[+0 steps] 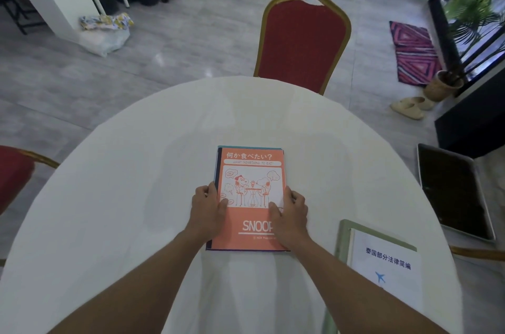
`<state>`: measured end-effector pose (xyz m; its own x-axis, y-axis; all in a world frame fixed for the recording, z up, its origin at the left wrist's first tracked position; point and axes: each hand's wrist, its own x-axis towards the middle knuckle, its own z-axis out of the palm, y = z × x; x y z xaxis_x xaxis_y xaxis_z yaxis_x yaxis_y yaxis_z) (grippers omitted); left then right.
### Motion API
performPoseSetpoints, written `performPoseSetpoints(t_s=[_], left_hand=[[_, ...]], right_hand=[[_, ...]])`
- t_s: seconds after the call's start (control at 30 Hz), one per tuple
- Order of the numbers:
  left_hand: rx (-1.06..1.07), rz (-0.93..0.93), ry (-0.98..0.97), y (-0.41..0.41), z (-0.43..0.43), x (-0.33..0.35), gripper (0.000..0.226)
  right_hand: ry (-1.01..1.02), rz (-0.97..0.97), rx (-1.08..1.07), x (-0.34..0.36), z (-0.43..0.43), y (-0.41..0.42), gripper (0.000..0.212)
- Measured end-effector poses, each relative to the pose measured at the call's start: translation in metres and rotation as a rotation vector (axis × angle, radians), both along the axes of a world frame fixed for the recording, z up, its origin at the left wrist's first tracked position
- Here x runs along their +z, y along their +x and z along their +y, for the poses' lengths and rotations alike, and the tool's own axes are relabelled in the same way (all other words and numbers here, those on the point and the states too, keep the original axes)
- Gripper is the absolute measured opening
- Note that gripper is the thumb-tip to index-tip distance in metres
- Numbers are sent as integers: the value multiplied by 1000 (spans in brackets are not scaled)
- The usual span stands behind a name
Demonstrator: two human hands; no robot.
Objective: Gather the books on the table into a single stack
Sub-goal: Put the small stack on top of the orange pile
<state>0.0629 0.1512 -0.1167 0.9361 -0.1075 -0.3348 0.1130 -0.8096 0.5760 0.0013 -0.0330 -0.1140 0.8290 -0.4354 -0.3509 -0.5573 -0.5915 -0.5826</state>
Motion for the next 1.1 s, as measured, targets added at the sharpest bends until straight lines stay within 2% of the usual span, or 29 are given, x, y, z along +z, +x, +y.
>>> performPoseSetpoints(t_s=[0.2, 0.37, 0.53, 0.63, 0.73, 0.83, 0.97, 1.1], left_hand=[[-72, 31, 58, -1, 1, 14, 53], [-133, -81, 107, -18, -10, 38, 54], [-254, -117, 98, -52, -43, 57, 59], [-364, -133, 101, -78, -67, 61, 55], [-434, -97, 70, -107, -93, 62, 50], [-477, -1, 79, -139, -118, 56, 54], [-453, 189, 116, -174, -145, 48, 62], [-358, 303, 109, -193, -165, 45, 56]], right_hand=[[17, 21, 10, 15, -4, -1, 53], [-5, 34, 5, 33, -20, -26, 63], [-43, 0, -37, 49, -46, -63, 62], [-83, -26, -81, 57, -68, -91, 62], [-98, -26, -147, 62, -93, -123, 63], [-129, -3, -220, 63, -115, -159, 63], [-147, 25, -339, 56, -135, -201, 67], [-106, 71, -426, 45, -144, -224, 76]])
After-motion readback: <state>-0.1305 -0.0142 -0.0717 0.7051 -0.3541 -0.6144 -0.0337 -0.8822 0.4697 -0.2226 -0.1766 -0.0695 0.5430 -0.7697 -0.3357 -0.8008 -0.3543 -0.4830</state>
